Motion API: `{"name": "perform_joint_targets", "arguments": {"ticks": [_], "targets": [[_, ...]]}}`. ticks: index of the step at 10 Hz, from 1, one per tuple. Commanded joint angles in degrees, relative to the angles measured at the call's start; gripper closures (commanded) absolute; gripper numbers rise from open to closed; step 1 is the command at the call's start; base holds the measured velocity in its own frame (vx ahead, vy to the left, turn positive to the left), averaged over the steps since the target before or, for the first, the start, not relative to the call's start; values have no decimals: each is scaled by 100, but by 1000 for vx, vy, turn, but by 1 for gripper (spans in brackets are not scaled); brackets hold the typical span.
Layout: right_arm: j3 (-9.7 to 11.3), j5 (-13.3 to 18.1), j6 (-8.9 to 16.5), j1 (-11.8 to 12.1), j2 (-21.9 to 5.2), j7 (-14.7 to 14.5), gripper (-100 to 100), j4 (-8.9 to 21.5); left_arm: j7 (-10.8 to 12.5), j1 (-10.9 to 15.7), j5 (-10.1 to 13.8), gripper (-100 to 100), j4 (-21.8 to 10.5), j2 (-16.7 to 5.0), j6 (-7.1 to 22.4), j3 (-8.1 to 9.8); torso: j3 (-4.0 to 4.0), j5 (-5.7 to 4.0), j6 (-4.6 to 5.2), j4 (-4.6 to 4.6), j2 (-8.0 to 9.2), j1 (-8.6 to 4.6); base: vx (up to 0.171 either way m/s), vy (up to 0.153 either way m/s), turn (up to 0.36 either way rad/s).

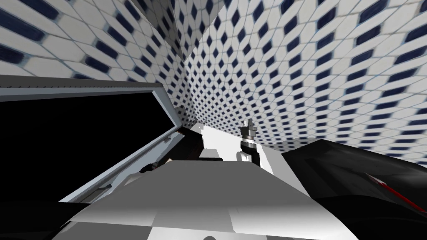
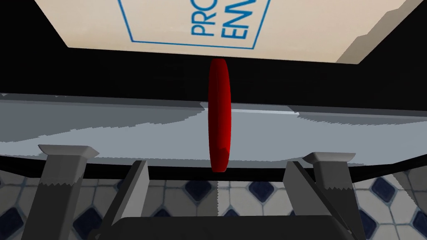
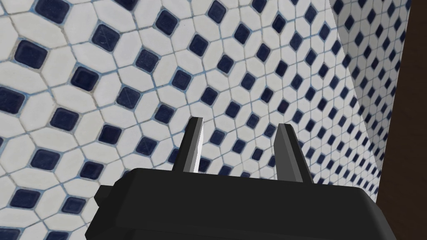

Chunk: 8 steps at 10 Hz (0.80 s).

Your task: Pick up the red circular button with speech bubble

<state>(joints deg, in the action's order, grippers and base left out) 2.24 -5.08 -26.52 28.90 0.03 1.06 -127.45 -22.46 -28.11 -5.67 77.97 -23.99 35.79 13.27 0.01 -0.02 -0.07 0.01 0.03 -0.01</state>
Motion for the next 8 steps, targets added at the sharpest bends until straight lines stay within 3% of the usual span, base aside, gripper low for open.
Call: {"name": "perform_joint_targets", "arguments": {"ticks": [1,2,6,8], "targets": [[0,0,0,0,0,0,0,0,0,0,0,0,0,0,0,0,0,0,0,0,0,0,0,0,0],[0,0,0,0,0,0,0,0,48,86,-66,-100,-218,11,-134,-8,0,-1,0,0,0,-3,8,14,-5],[0,0,0,0,0,0,0,0,143,258,-199,-100,-655,33,-399,-23,1,0,1,0,1,-2,-4,3,-11],[0,0,0,0,0,0,0,0,145,264,-207,-100,-664,38,-398,-24,1,-1,0,0,1,-2,0,0,0]]}}
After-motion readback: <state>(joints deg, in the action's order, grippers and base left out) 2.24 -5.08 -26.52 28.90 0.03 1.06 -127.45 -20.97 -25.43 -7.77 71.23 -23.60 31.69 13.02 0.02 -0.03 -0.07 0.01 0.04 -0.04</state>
